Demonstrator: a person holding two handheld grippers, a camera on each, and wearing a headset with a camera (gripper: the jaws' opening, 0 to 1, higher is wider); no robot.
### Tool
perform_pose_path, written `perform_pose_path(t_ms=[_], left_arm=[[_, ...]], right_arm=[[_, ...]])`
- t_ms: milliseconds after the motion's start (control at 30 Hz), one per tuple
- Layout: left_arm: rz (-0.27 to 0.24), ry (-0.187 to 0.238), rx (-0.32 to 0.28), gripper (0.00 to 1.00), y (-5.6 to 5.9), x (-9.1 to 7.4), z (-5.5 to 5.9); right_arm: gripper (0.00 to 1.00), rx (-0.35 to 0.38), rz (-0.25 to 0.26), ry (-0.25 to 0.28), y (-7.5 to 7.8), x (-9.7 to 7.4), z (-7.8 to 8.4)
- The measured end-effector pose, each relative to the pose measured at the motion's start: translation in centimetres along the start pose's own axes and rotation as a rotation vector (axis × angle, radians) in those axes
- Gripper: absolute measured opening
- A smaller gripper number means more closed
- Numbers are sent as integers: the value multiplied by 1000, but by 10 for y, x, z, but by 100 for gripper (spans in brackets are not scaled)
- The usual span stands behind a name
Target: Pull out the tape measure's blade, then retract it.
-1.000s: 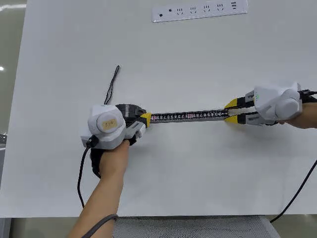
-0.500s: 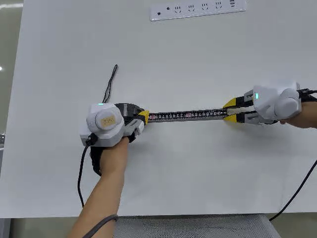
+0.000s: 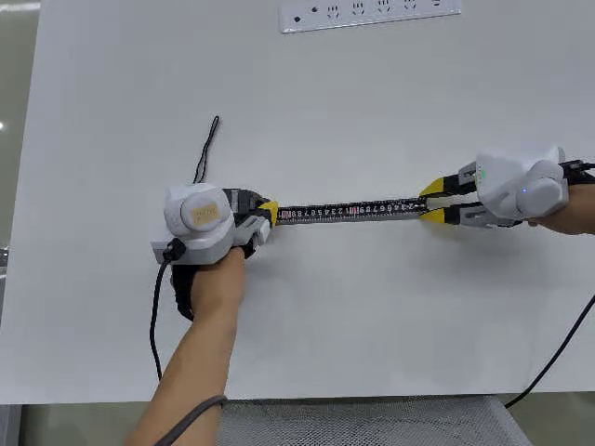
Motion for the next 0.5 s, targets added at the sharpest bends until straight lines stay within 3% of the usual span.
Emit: perform_pose_path(t_ms=[500], left_arm=[[2,-34,20,59,-5,-2,-2]], right_arm=[[13,-18,-4,11,1,3,-8]])
Point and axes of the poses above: the centre of the closed fingertips' face, and the gripper's own axes: x roughly forward along the fingers, y roughly to its right, z roughly out of its underside, the point moved 6 cm from there along -x, roughly backward along the fingers, and after that the axes turned 3 degrees about -y, right-handed, at the moved point
